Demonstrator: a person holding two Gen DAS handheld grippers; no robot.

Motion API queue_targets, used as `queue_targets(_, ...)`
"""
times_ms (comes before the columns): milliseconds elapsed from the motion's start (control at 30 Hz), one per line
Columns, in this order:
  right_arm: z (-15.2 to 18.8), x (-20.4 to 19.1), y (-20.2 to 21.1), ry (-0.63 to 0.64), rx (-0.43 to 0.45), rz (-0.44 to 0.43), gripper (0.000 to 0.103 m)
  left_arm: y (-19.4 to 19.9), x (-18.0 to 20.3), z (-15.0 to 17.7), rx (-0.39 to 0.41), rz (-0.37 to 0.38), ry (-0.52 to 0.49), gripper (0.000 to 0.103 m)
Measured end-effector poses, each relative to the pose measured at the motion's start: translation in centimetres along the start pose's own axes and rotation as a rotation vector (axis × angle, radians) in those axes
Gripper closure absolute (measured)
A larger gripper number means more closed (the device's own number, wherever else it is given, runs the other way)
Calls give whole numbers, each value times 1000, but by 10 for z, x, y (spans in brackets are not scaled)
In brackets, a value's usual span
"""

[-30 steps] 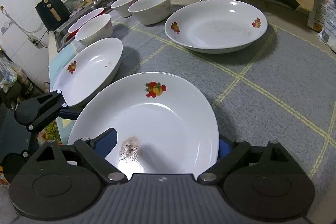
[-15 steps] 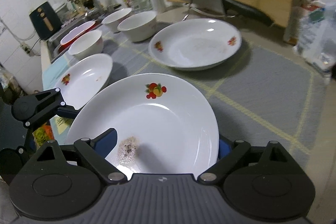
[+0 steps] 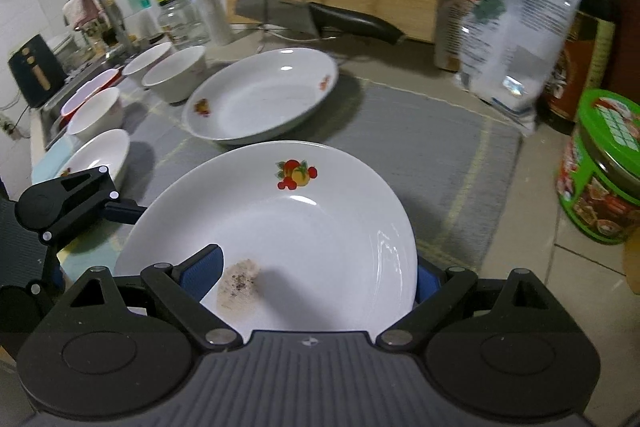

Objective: Organize plates and bowls
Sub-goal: 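Lift the brown-stained plate off the mat with the right tool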

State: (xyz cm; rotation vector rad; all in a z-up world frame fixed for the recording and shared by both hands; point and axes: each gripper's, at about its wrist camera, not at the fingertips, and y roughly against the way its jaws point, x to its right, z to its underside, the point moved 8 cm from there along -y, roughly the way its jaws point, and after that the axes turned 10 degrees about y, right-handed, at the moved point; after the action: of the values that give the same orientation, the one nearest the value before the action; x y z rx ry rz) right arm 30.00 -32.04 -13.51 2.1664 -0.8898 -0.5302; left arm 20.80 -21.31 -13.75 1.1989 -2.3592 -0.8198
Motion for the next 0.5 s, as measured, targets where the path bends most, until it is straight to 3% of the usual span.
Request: queue_targets(500,1,27,-12,-23,-7,50,6,-30,0,-10,-26,1,8,2)
